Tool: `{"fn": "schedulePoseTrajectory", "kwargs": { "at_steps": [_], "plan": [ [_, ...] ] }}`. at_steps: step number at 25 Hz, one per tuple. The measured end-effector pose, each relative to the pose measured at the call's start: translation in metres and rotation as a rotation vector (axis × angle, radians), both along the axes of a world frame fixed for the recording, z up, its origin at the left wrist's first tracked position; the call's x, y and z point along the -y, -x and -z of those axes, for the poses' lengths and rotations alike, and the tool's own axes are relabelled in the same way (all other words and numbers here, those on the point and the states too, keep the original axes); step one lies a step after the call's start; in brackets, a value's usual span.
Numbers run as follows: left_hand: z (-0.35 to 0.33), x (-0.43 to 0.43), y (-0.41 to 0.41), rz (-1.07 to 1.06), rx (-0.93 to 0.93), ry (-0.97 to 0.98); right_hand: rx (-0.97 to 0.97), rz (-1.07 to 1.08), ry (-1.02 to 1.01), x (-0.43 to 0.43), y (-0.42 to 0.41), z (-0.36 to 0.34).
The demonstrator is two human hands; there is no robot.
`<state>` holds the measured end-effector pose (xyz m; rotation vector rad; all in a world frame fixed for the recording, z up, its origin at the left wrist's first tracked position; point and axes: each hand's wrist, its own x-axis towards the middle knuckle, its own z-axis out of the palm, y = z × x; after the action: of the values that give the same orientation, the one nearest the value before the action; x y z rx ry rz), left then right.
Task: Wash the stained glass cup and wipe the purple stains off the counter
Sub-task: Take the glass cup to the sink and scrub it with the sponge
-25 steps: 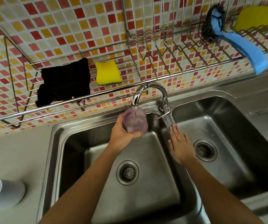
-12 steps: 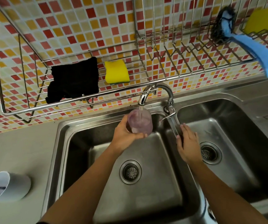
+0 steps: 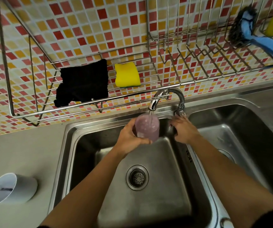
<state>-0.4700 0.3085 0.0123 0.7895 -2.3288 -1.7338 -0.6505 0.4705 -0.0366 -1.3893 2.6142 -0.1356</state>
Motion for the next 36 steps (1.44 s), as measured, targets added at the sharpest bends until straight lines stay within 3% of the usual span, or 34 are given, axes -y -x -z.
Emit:
{"fn": "schedulePoseTrajectory", "kwargs": {
  "at_steps": [3, 7, 11, 13, 16, 21, 22, 24, 26, 29, 36],
  "plan": [
    [0.001, -0.001, -0.001, -0.004, -0.007, -0.016, 0.013, 0.028, 0.125, 0.001, 0.003, 0.001],
    [-0.001, -0.001, 0.000, -0.007, -0.023, -0.019, 0.100, 0.317, 0.575, -0.011, 0.003, 0.000],
    [-0.009, -0.002, 0.004, -0.007, -0.027, -0.058, 0.303, 0.592, 0.838, -0.017, -0.004, -0.005],
    [-0.013, -0.006, 0.005, 0.013, -0.029, -0.072, 0.329, 0.678, 0.799, -0.011, -0.017, -0.002],
    [-0.015, -0.011, 0.003, 0.043, -0.044, -0.112, 0.262, 0.760, 0.577, -0.020, -0.043, 0.011],
    [-0.001, 0.001, -0.025, 0.085, -0.001, -0.176, 0.082, 0.503, 0.201, -0.049, -0.077, 0.038],
    [0.002, 0.003, -0.030, 0.064, 0.050, -0.122, 0.080, 0.456, 0.142, -0.053, -0.079, 0.041],
    [0.007, 0.011, -0.036, 0.027, 0.198, 0.176, 0.084, 0.402, 0.055, -0.058, -0.082, 0.045],
    [0.010, 0.018, -0.038, 0.106, 0.291, 0.546, 0.065, 0.392, 0.028, -0.060, -0.083, 0.047],
    [0.005, 0.023, -0.040, 0.241, 0.383, 0.899, 0.017, 0.388, 0.012, -0.061, -0.085, 0.049],
    [-0.023, 0.034, -0.036, 0.544, 0.336, 1.548, -0.006, 0.383, -0.002, -0.061, -0.083, 0.052]
  ]
}}
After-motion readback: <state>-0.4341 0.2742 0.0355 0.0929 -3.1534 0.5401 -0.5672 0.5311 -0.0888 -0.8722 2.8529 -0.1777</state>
